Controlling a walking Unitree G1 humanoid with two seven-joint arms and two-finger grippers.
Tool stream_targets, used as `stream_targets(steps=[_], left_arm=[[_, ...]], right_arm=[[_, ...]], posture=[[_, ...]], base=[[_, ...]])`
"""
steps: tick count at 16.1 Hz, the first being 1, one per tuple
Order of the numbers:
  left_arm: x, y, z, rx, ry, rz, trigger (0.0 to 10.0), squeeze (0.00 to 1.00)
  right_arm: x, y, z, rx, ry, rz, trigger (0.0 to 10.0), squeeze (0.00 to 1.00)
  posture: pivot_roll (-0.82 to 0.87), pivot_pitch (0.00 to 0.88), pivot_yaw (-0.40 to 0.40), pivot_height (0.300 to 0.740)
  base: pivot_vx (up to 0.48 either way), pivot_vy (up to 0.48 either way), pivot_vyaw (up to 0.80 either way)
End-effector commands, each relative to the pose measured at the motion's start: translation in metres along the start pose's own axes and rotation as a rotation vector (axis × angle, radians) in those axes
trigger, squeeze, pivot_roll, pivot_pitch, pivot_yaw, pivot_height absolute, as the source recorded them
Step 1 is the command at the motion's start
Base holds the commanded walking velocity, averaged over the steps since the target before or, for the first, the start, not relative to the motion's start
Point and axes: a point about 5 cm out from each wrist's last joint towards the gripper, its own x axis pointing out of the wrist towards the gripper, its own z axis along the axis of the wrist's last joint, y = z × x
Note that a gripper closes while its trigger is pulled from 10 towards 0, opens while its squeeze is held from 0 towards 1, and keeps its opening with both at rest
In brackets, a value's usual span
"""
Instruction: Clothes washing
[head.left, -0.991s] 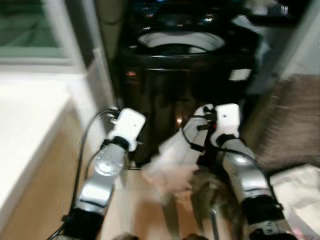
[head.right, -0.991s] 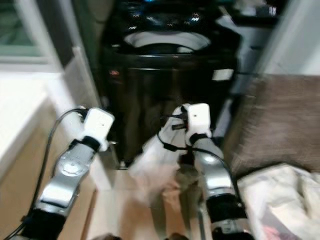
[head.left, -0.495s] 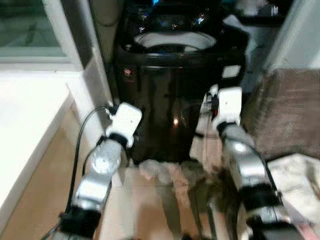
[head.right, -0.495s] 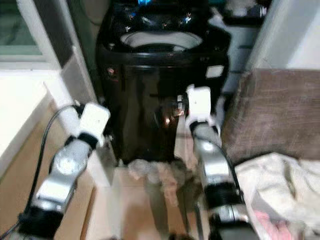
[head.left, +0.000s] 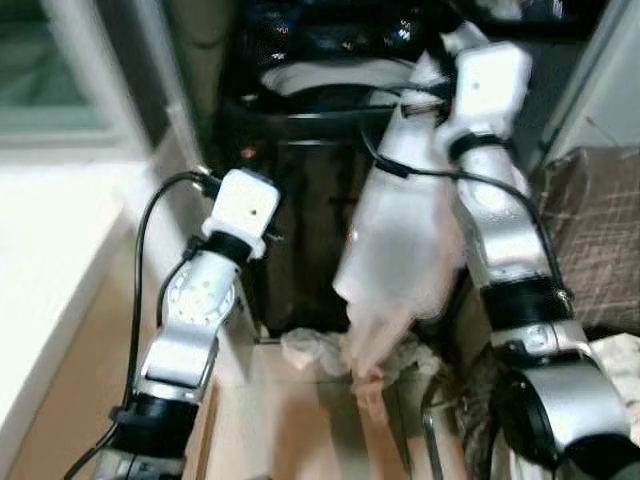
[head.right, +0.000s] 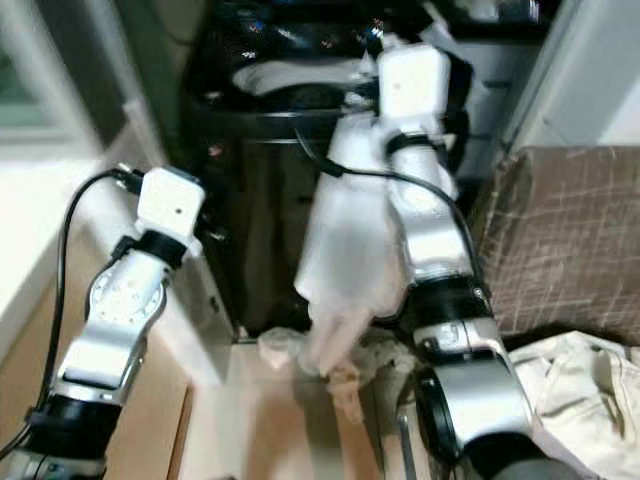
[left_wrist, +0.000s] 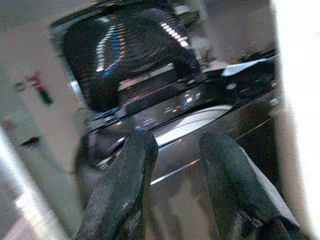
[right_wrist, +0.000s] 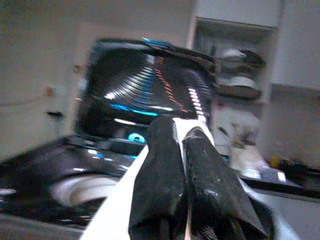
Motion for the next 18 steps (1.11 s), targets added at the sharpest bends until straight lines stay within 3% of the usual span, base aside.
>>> stream_targets(steps=[1, 7, 13, 18], left_arm=[[0.004, -0.003, 0.01, 0.005, -0.041, -0.002, 10.0, 0.0], [0.004, -0.005, 0.021, -0.004, -0.092, -0.007, 10.0, 0.0], [0.003, -0.006, 0.023, 0.001, -0.096, -0.009, 10.0, 0.0], [0.005, -0.008, 0.026, 0.0, -0.109, -0.017, 10.0, 0.0]], right_arm=[[0.013, -0.02, 0.015, -0.028, -0.063, -0.043, 0.0, 0.0], [0.045, -0.034, 0.049, -0.044, -0.14, -0.023, 0.0, 0.0], [0.057, -0.033, 0.057, -0.064, -0.151, 0.006, 0.0, 0.0], [0.081, -0.043, 0.093, -0.124, -0.173, 0.024, 0.0, 0.0]], posture=[[-0.06, 0.0, 0.017, 0.74], [-0.04, 0.0, 0.003, 0.74], [-0.03, 0.0, 0.001, 0.74], [-0.02, 0.0, -0.014, 0.74]], base=[[0.48, 0.0, 0.0], [0.48, 0.0, 0.0], [0.48, 0.0, 0.0], [0.48, 0.0, 0.0]])
